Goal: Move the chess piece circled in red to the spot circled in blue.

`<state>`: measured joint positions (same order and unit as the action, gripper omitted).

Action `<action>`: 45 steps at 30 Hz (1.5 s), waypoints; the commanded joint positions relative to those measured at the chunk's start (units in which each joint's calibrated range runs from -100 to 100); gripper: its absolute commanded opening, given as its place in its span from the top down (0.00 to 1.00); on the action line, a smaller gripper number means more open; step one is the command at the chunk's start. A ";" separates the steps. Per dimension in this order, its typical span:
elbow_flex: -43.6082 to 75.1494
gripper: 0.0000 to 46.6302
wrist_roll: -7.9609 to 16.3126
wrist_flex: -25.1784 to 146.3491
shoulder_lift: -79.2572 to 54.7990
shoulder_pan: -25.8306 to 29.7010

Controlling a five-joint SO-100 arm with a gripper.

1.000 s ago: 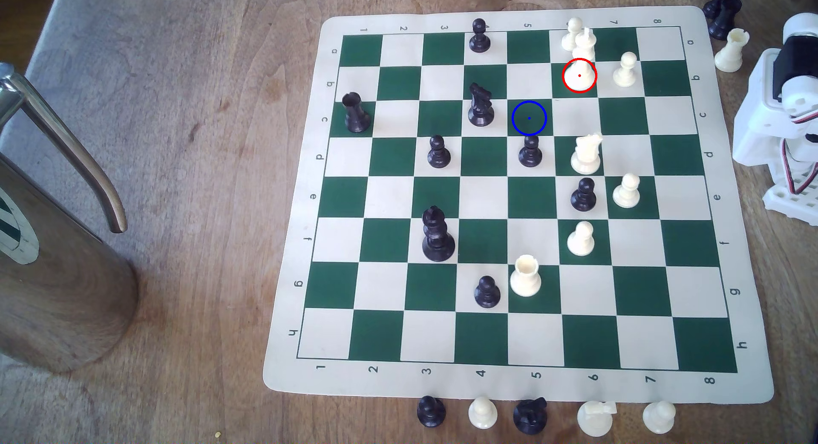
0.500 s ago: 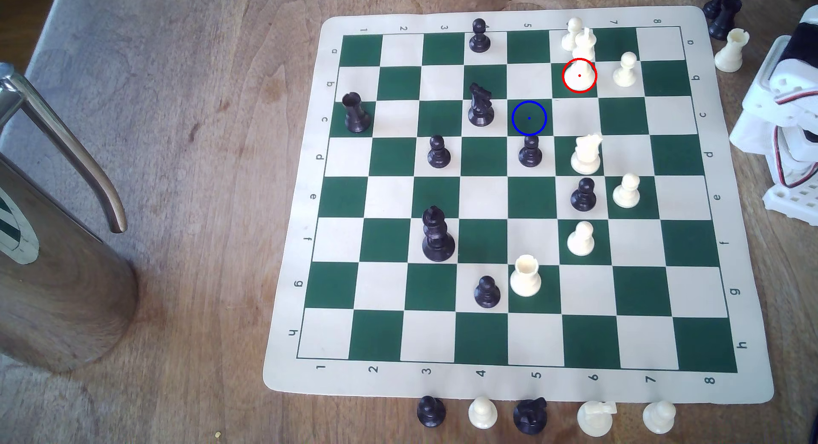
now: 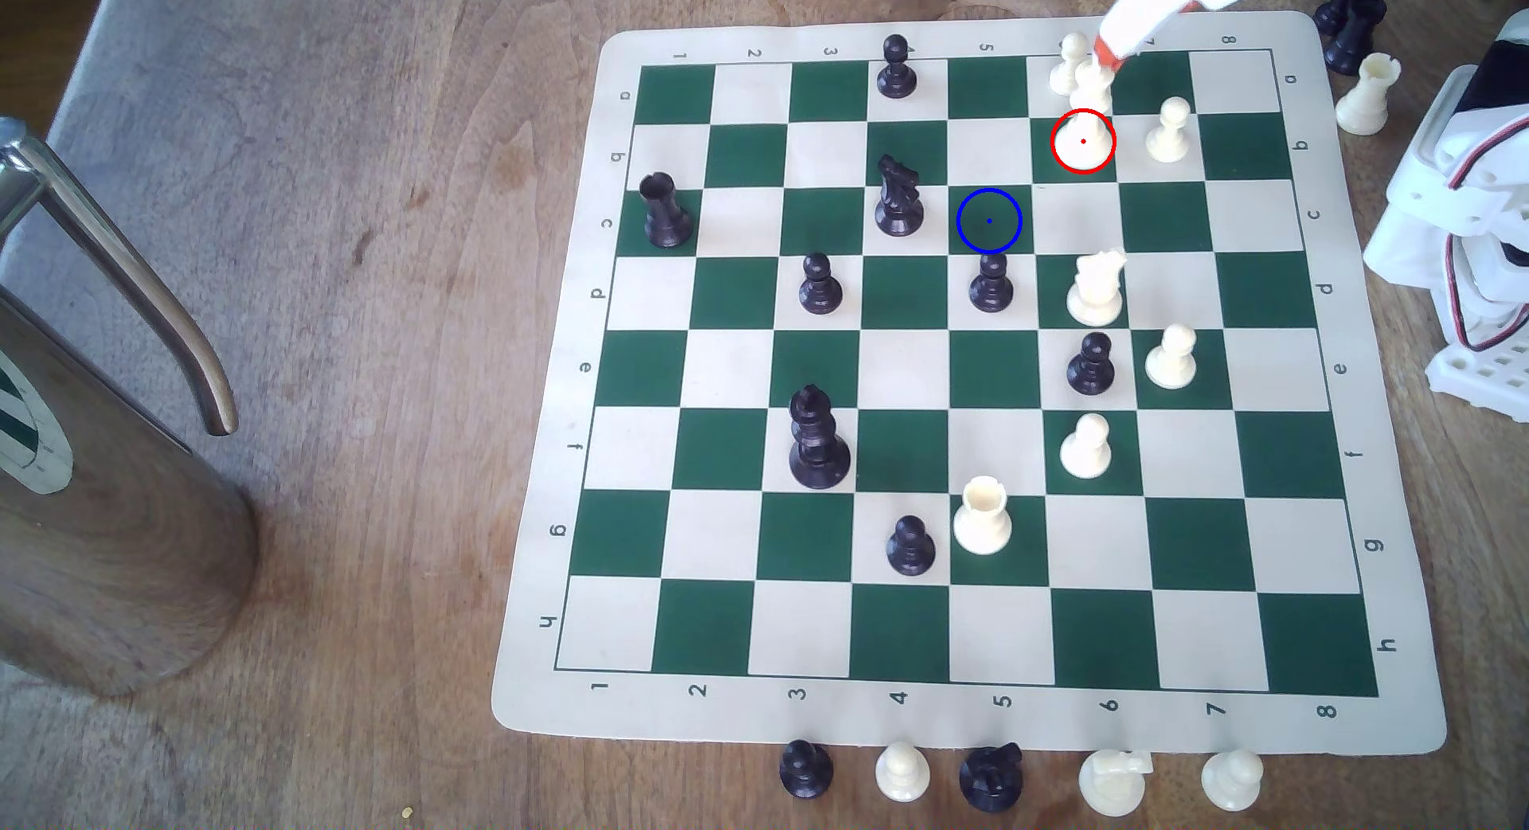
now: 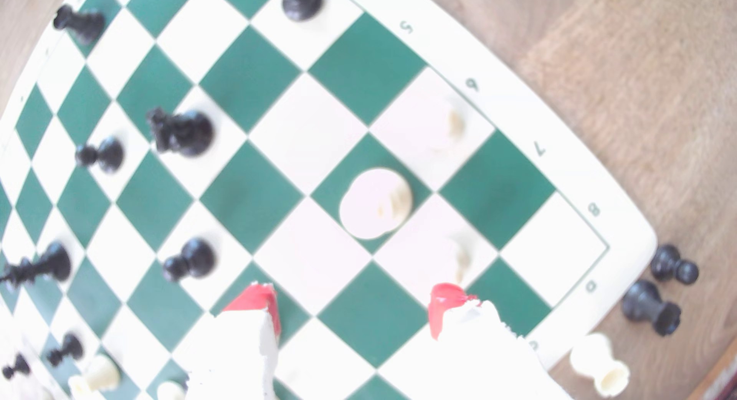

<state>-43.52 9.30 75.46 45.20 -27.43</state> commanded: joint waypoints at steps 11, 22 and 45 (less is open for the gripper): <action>10.70 0.64 1.66 -3.96 -18.29 3.30; 10.15 0.63 0.49 -6.17 -22.11 1.97; 9.15 0.74 -0.29 -9.61 -26.78 1.90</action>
<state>-37.10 9.11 65.50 17.64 -25.37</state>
